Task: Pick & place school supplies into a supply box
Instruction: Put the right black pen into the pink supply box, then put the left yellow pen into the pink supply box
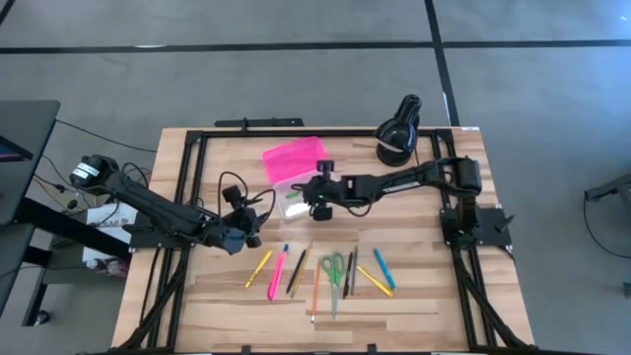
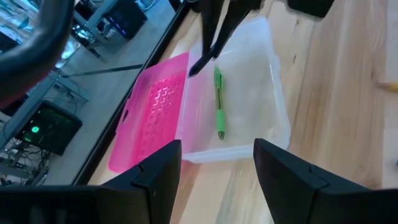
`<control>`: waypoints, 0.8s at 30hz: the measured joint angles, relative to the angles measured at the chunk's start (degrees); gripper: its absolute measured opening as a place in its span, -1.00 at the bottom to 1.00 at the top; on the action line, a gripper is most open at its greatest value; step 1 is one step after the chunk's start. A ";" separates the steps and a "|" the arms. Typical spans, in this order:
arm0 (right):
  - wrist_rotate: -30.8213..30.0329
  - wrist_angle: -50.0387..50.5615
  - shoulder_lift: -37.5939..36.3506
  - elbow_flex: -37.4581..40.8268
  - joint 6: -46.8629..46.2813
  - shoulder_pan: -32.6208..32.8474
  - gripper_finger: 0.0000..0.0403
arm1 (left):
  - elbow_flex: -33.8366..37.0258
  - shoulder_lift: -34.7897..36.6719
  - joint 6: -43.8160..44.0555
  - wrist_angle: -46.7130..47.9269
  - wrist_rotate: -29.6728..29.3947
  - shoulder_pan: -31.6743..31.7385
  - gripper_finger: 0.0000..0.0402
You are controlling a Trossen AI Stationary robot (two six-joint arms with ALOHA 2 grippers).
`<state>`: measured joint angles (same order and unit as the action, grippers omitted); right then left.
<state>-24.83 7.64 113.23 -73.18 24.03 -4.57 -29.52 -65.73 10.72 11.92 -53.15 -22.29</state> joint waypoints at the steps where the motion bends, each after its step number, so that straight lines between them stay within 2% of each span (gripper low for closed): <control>1: 0.02 0.35 0.50 -0.42 0.00 -0.13 -0.86 | 0.00 0.02 0.28 0.42 0.01 -0.02 -0.02; 8: 1.65 2.21 1.30 -2.60 -2.28 -1.22 -0.52 | 0.00 0.02 3.39 3.09 0.29 -0.25 -0.02; 14: 2.06 5.60 -1.70 -2.48 -4.52 -1.24 -0.17 | 0.00 0.02 4.94 3.26 0.95 -0.24 -0.02; 17: 1.45 9.67 -3.64 -2.50 -6.63 -0.12 -0.07 | 0.00 0.02 6.93 1.99 4.76 -0.23 -0.02; 24: 0.74 19.66 -9.99 -2.50 -9.13 3.92 -0.06 | 0.00 0.02 11.19 -2.56 21.61 -0.25 -0.02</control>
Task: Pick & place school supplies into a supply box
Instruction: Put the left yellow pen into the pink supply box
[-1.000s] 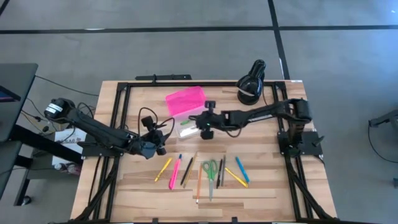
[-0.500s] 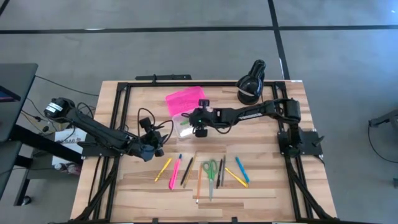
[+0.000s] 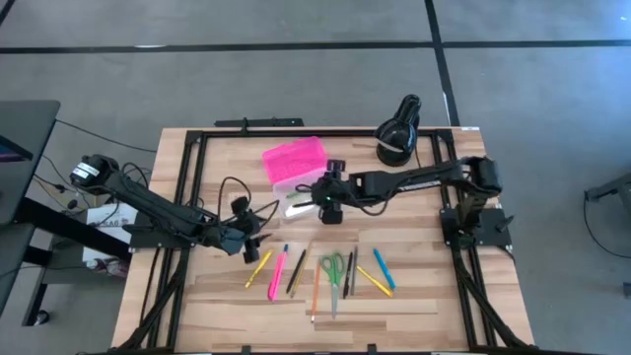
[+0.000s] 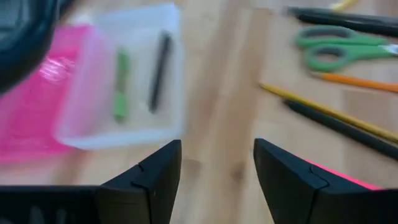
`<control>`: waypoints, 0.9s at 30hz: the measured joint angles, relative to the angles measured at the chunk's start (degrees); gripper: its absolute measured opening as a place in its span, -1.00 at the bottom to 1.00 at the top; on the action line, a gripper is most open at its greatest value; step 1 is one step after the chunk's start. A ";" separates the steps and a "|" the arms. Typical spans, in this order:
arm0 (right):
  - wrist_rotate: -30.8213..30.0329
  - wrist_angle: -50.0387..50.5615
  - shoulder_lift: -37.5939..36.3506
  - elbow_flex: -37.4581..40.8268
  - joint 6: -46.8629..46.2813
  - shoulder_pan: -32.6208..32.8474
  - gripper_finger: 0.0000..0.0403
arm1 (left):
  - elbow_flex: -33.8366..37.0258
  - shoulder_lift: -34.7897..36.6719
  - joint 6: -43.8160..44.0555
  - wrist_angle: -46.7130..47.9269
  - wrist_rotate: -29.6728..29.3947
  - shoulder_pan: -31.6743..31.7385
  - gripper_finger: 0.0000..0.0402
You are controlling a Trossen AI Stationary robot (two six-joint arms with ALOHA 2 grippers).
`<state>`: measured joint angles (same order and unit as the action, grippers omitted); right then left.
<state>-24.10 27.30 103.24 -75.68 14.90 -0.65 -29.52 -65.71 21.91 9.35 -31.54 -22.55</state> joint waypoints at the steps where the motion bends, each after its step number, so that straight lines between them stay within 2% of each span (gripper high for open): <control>1: 0.00 1.45 -0.93 0.00 -0.40 0.63 -0.08 | 0.00 0.00 1.19 0.30 1.60 0.00 -0.02; 5: 0.00 6.53 -4.46 0.02 -2.90 3.05 -0.13 | 0.00 0.00 6.22 1.34 6.85 -0.15 -0.02; 12: -0.73 7.85 -12.50 6.55 -7.93 6.73 -0.19 | 0.00 0.00 12.25 2.02 8.68 -3.46 -0.02; 19: -6.24 6.57 -22.52 16.65 -17.08 10.34 -0.21 | 0.02 0.00 21.58 5.65 8.78 -6.91 -0.02; 27: -13.18 1.47 -31.65 25.80 -24.03 17.22 -0.20 | 0.02 -1.61 27.77 6.24 8.88 -9.75 -0.02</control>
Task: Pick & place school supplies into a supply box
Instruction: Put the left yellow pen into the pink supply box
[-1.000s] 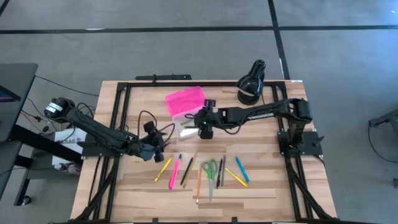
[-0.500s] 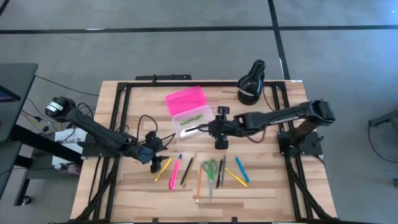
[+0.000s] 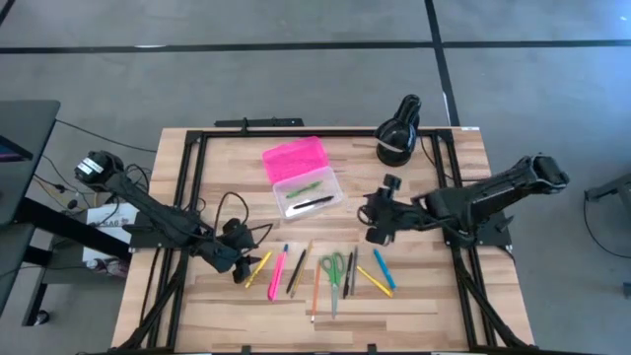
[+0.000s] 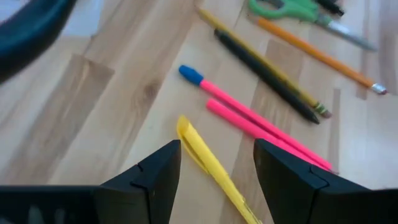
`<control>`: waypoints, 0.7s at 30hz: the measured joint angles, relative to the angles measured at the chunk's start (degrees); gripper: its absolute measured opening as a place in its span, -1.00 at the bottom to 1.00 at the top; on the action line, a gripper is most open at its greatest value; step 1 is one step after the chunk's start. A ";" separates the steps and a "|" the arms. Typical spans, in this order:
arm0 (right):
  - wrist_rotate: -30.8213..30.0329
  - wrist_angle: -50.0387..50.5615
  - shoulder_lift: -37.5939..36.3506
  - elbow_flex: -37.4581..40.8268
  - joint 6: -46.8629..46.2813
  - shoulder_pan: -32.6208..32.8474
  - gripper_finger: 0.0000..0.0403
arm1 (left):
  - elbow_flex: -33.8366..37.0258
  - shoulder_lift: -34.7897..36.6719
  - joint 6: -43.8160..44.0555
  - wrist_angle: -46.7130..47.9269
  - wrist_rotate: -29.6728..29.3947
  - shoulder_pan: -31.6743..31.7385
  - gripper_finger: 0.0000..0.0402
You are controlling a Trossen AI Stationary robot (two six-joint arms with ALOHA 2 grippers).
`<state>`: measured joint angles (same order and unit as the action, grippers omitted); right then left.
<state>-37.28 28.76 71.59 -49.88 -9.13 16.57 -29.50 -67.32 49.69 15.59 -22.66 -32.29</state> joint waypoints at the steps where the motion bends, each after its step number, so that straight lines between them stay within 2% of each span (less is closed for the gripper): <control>1: -1.10 -0.17 -0.76 0.81 -0.84 0.93 -0.20 | 0.02 -0.80 0.73 0.37 0.43 -0.19 -0.02; 8: -8.23 -1.33 -2.88 2.51 -4.57 7.62 -0.20 | -2.44 -10.84 3.57 0.16 6.92 -0.35 -0.02; 14: -12.44 -2.75 -3.01 2.49 -4.60 12.05 -0.20 | -7.76 -17.93 3.44 4.39 8.94 -0.35 -0.02; 21: -13.97 -2.73 -2.99 2.49 -5.48 14.35 -0.20 | -13.14 -23.78 3.48 11.19 9.51 -0.29 -0.02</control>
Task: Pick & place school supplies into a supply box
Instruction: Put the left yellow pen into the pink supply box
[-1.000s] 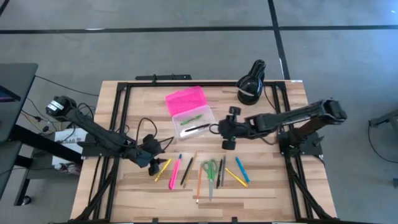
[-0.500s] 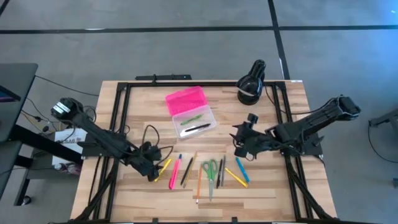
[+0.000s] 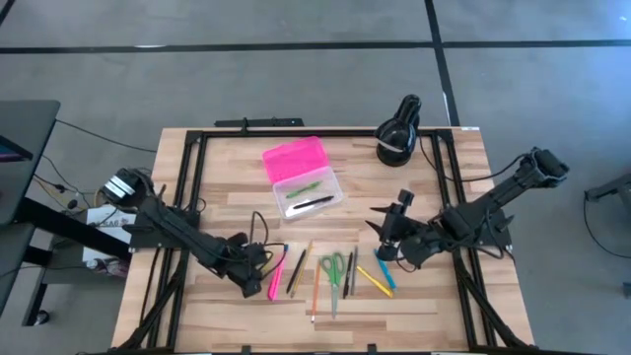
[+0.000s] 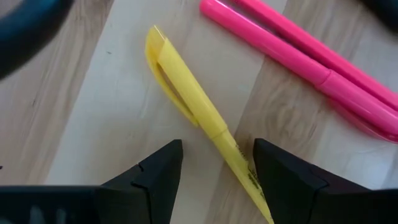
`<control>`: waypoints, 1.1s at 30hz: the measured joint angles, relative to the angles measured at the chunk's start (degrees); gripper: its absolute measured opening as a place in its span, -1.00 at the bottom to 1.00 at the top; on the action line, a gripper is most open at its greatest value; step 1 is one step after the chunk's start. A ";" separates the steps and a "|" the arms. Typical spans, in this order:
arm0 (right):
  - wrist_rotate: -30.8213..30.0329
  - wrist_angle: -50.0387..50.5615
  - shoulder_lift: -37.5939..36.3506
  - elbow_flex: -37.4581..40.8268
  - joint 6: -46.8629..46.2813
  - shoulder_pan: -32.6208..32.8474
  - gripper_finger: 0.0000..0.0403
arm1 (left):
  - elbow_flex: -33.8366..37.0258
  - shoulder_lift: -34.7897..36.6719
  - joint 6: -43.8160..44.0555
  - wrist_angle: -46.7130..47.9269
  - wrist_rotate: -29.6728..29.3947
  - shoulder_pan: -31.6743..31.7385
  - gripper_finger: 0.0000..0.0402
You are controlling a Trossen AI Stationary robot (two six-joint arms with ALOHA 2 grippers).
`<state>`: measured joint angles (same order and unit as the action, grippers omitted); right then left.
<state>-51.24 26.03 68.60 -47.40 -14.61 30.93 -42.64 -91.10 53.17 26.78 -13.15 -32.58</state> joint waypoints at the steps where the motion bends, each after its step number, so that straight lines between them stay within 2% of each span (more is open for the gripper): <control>1: -0.11 -0.07 0.00 0.00 -0.02 0.18 -0.20 | -0.66 -0.46 -0.02 1.14 0.06 0.02 -0.02; 9: -0.28 0.03 0.02 0.00 -0.47 0.30 -0.20 | -2.97 -1.44 0.04 9.21 1.76 1.06 -0.02; 19: 0.00 0.03 0.02 0.00 -0.55 0.30 -0.20 | -2.97 -1.41 -2.92 10.01 8.23 5.31 -0.02; 33: 0.13 0.25 0.04 0.00 -0.52 0.30 -0.20 | -2.79 -1.48 -12.75 9.39 9.97 7.66 -0.02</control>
<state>-51.11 26.28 68.64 -47.40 -15.14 31.22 -45.43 -92.58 40.42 36.18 -3.18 -24.93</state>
